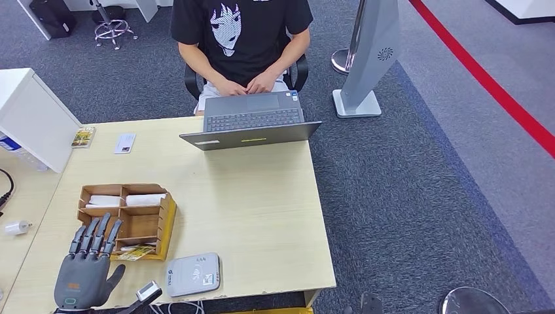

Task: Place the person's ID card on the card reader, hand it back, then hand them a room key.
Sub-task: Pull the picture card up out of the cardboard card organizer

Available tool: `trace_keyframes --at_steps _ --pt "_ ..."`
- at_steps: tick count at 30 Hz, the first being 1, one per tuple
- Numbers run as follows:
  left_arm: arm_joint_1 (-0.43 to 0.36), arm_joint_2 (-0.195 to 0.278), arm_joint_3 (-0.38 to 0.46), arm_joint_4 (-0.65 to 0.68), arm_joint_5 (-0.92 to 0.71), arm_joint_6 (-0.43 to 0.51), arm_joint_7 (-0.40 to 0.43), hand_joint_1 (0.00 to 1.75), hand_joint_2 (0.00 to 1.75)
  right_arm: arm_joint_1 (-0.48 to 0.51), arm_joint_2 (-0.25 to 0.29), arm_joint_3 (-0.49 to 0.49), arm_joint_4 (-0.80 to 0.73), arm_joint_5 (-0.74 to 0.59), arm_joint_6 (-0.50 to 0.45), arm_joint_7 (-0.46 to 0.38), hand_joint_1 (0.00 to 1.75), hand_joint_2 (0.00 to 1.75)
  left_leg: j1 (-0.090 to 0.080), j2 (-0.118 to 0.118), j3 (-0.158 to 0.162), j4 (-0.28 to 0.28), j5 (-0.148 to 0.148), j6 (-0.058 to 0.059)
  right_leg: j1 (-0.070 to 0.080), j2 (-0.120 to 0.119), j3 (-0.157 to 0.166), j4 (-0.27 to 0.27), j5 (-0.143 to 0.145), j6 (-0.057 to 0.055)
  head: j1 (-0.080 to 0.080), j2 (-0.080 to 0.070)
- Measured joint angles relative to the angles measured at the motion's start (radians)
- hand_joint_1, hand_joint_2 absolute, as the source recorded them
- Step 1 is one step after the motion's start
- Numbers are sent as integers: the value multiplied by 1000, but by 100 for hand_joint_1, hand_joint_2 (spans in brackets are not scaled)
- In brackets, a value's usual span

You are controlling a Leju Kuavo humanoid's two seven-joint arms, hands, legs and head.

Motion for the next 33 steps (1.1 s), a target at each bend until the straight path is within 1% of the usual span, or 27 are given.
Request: trace_keyframes --at_steps 13,26,33 --pt "-3 -4 -14 -5 0 -20 14 0 175 0 0 0 0 0 -1 0 0 175 0 0 0 0 0 0 0 0 0 0 0 0 0 0" --pt "-5 -15 -60 -10 3 -32 17 0 175 0 0 0 0 0 0 0 0 175 0 0 0 0 0 0 0 0 0 0 0 0 0 0" --pt "-5 -17 -69 -19 7 -33 24 0 175 1 0 0 0 -3 1 0 0 175 0 0 0 0 0 0 0 0 0 0 0 0 0 0"
